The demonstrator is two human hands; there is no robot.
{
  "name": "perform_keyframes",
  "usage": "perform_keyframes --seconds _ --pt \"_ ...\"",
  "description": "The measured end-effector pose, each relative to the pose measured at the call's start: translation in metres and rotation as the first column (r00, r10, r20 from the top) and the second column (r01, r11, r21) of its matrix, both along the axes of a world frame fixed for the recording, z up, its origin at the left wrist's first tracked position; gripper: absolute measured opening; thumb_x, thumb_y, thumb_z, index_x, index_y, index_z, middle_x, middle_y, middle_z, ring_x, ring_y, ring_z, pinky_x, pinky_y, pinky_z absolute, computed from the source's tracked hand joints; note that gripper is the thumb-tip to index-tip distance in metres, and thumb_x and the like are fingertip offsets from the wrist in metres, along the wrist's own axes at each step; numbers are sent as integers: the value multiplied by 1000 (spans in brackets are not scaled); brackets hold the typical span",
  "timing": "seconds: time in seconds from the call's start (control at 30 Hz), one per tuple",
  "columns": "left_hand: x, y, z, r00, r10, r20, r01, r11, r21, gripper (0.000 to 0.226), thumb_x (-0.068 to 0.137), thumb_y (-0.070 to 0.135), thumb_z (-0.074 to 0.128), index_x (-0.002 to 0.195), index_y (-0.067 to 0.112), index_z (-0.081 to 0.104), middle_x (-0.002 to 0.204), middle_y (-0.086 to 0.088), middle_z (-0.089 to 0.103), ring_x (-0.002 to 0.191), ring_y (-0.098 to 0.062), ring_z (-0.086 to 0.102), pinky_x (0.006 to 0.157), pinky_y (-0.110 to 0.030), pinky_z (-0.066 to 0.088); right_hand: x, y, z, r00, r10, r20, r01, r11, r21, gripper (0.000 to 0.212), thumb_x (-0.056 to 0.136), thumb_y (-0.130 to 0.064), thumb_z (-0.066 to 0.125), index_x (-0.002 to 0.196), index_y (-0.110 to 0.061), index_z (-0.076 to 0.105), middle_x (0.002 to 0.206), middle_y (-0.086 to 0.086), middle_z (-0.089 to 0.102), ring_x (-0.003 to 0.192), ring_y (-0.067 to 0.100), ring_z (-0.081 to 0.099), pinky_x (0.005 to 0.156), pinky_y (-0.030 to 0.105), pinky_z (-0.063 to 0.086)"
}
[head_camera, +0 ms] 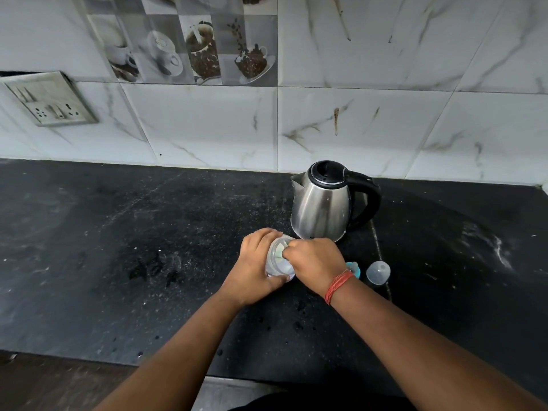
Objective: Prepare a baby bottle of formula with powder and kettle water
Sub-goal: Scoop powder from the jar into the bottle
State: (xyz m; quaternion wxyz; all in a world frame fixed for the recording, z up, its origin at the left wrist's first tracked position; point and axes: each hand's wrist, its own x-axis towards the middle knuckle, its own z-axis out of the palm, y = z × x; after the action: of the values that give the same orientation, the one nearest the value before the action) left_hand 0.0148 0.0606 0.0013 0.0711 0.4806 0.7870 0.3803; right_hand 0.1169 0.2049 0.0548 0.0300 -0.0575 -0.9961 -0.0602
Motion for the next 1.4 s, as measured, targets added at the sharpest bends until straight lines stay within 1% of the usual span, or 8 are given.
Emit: perform_keyframes --seconds 0.2,0.3,0.5,0.67,0.8,1.0,1.27,1.4 --pt "2 -1 -1 1000 -13 -22 13 1000 0 91 72 46 88 147 20 44 147 11 37 139 -9 27 113 -18 22 1 -5 5 995 6 97 -1 999 -49 19 85 -20 71 105 -21 71 99 -1 69 88 25 68 63 33 45" --pt "3 -2 -3 1000 -13 -11 13 1000 5 91 73 47 87 147 18 43 148 6 39 139 -9 28 113 -14 20 1 -6 6 991 -52 126 74 980 -183 21 87 -24 70 108 -26 71 105 -3 70 97 23 66 76 35 53" --pt "1 -5 -3 1000 23 -5 -23 1000 3 93 72 54 81 147 18 41 145 14 35 137 -6 28 112 -9 18 8 -5 11 959 -271 79 265 765 -587 14 91 -19 67 93 -28 78 93 -10 74 88 10 67 81 33 57" --pt "-1 -8 -3 997 67 41 -68 998 19 87 72 40 82 146 20 41 143 16 35 135 -8 29 112 -20 23 16 -4 14 891 -448 72 291 443 -848 15 91 -9 67 84 -19 76 71 -9 69 42 4 60 48 20 50" --pt "-1 -9 -1 992 73 100 -78 996 50 86 70 42 82 143 29 39 140 15 36 134 -10 33 112 -25 28 21 -3 17 845 -531 65 263 305 -915 11 91 -6 67 86 -12 74 63 -3 67 44 4 62 45 19 50" --pt "0 -8 0 989 80 127 -88 994 59 84 71 40 85 141 27 42 139 11 40 134 -14 38 115 -36 36 23 4 15 812 -578 83 224 177 -958 14 91 -4 65 86 -13 75 67 9 73 57 17 70 63 33 63" --pt "0 -9 0 983 104 150 -114 992 57 87 70 48 82 143 23 42 140 8 40 134 -16 40 115 -41 39 20 3 12 795 -596 111 166 38 -985 12 92 0 65 89 -7 75 75 19 73 62 23 70 63 35 63" --pt "-1 -10 1 983 111 146 -121 991 65 87 70 48 82 143 23 42 140 8 41 134 -16 40 114 -43 40 21 2 13 791 -592 154 129 -84 -988 9 93 2 64 95 0 73 75 17 71 62 18 68 58 26 59"
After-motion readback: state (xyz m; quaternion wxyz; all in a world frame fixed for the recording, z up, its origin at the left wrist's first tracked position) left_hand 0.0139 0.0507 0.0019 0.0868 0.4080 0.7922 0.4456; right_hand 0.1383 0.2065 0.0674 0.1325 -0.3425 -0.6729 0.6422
